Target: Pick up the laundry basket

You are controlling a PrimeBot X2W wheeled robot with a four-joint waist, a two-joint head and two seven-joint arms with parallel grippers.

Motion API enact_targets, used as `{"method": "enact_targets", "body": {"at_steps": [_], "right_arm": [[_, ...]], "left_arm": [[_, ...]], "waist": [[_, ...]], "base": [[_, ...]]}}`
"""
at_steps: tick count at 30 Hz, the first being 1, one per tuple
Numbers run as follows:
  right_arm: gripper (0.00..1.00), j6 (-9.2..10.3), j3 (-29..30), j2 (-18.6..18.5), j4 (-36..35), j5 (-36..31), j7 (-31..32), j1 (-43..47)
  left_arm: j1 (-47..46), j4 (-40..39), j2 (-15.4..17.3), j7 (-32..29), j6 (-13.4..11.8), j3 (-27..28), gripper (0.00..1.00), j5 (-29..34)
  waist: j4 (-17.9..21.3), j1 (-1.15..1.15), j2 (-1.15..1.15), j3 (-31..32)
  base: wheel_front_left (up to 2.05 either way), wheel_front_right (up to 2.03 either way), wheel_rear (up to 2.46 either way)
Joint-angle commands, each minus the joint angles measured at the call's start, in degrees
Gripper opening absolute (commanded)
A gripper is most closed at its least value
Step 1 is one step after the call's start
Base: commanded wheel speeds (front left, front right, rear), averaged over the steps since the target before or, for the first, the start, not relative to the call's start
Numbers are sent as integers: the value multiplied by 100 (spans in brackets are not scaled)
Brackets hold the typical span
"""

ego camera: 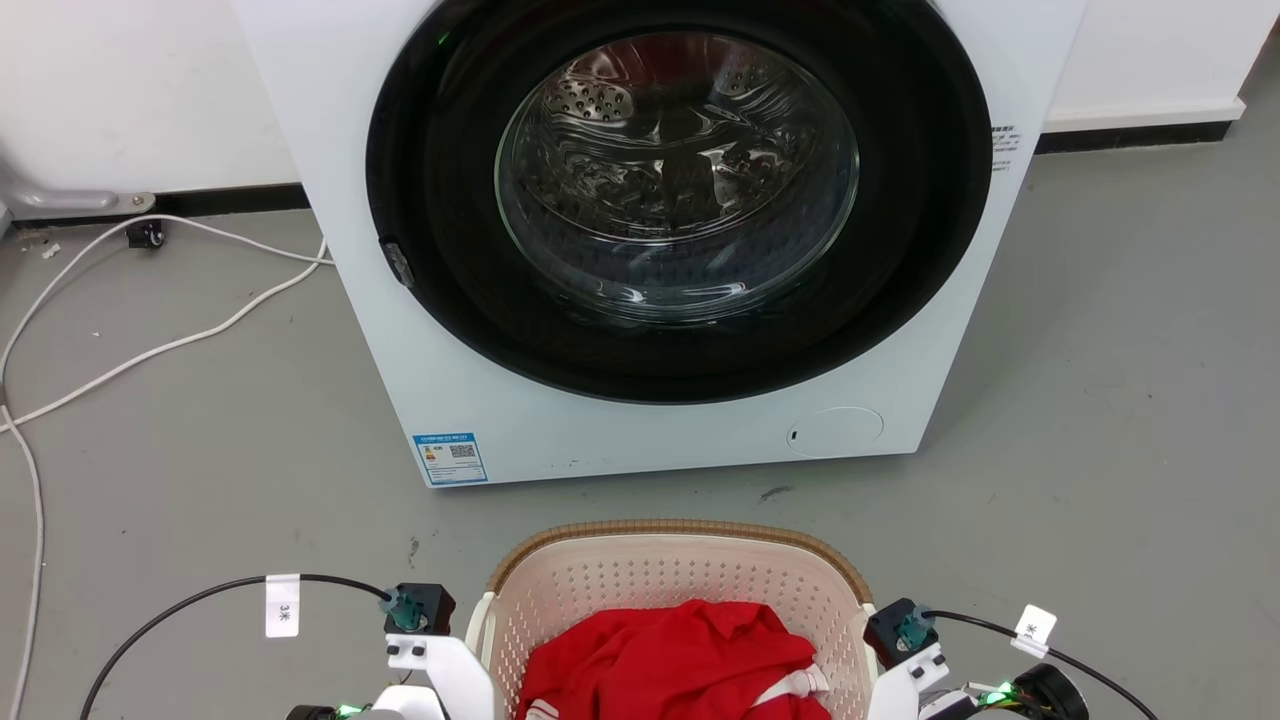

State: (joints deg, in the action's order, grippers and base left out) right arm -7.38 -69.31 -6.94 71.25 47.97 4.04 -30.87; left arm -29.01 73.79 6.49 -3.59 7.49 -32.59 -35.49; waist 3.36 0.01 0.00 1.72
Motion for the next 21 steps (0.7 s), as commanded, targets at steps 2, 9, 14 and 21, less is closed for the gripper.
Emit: {"method": "enact_targets", "body": {"at_steps": [2,9,14,21], "right_arm": [[0,-20,-77,8,14,12,-45,-85],[0,-20,-157,10,29,104,-61,-98],[0,-20,-206,10,40,154,-77,-107],[0,-19,-261,15,50,210,-85,-143]], "left_arm": [[-62,-14,55,49,-8,-32,0,-29],[-69,-9,68,71,-8,-89,0,-92],[-74,-6,75,96,-8,-128,0,-140],[-99,-4,79,117,-8,-166,0,-184]], "waist": [[-1,-1,0,-5],[-5,-1,0,-15],[-8,-1,0,-21],[-10,-1,0,-40]], "base": [[0,0,0],[0,0,0],[0,0,0],[0,0,0]]}}
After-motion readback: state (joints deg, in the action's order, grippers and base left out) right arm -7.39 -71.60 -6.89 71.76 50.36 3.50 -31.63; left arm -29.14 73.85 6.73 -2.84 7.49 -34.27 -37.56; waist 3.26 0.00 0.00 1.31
